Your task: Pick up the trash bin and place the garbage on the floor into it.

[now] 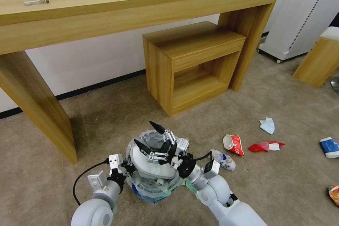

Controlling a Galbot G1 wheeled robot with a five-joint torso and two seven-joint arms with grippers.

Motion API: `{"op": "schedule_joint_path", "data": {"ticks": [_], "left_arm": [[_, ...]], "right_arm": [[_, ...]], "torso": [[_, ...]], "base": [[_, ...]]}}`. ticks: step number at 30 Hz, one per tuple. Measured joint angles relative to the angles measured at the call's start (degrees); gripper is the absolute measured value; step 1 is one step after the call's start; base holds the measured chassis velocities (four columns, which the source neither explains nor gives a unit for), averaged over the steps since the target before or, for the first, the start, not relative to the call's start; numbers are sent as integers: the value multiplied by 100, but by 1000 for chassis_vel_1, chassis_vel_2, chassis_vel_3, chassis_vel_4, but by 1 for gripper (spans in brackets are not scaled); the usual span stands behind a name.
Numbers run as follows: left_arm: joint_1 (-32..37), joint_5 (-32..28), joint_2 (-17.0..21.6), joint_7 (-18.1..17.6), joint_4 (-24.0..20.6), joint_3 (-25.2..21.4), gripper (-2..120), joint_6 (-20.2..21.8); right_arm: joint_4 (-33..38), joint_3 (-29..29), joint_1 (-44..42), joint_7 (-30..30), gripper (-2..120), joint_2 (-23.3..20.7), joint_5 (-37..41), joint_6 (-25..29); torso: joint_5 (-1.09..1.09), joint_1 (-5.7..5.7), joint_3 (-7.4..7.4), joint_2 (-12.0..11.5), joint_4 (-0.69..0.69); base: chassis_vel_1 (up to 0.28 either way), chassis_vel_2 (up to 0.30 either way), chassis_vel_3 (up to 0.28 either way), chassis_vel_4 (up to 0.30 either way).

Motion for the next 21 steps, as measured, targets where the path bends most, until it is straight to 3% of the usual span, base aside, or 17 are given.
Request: {"op": "schedule_joint_path", "data": {"ticks": [7,14,21], "left_arm": [[-27,-74,31,-1,59,-62,1,-12],[-69,-184,113,-11,153,-259,1,-82],[-105,-257,59,-106,102,-374,1,-86]], "right_arm": [[79,137,-73,205,100,-18,21,-31],[247,802,-356,1298,100,-228,-229,-259],[288,1314,-565,1760,100,-318,-560,-327]], "torso": [[0,0,0,0,0],[0,0,0,0,0],[1,0,0,0,0]], "base": [[0,0,0,0],[0,0,0,0],[0,0,0,0]]}}
